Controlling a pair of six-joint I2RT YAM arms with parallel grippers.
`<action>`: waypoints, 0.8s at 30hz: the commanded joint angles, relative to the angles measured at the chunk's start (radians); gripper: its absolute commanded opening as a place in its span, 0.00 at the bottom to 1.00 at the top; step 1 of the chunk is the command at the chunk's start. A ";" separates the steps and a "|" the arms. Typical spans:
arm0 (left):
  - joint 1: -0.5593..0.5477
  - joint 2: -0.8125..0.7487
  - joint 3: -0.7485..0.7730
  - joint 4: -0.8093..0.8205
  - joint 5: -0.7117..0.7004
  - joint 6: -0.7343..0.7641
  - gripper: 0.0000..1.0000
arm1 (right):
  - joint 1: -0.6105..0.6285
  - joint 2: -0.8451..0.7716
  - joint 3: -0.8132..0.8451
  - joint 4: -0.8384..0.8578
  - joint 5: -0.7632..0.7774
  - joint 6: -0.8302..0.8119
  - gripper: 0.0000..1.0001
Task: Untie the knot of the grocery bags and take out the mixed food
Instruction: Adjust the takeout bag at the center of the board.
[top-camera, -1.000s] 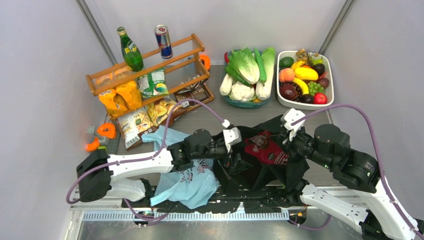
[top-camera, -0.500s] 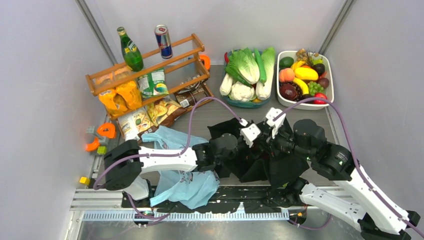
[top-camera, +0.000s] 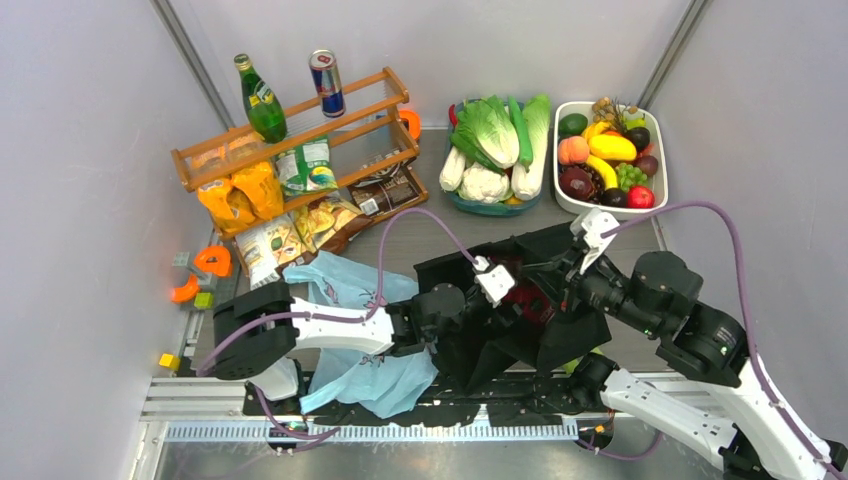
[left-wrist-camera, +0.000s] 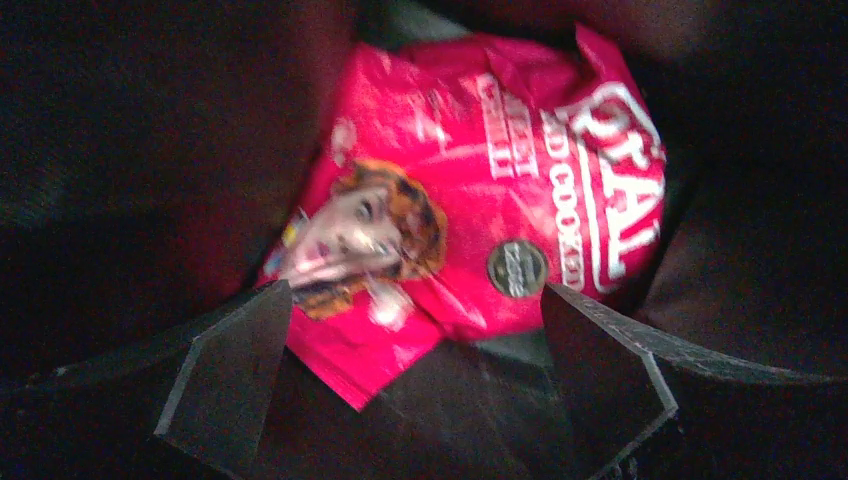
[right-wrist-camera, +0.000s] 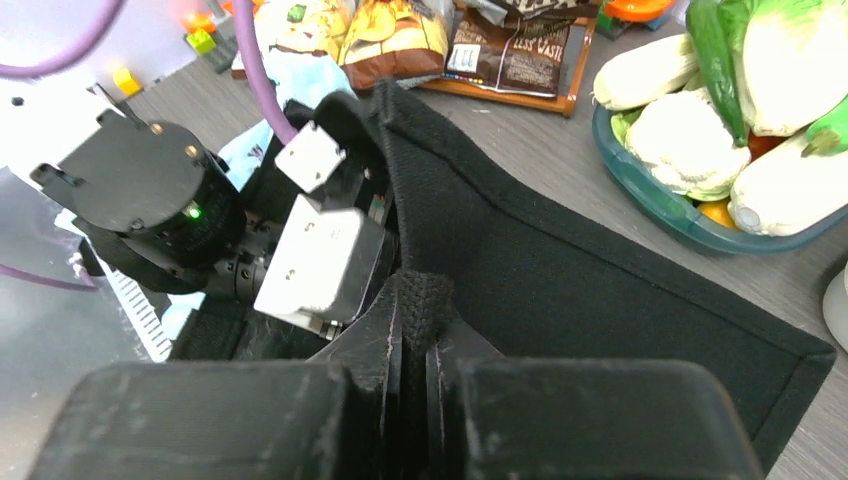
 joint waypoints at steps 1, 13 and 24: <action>-0.004 -0.012 -0.020 0.119 0.075 0.055 1.00 | 0.016 -0.043 0.085 0.176 -0.021 0.044 0.05; -0.004 0.163 0.228 -0.062 -0.133 0.205 1.00 | 0.016 -0.014 0.119 0.258 -0.407 0.104 0.05; -0.002 0.273 0.305 0.138 -0.061 0.385 0.99 | 0.016 0.018 0.078 0.347 -0.562 0.179 0.05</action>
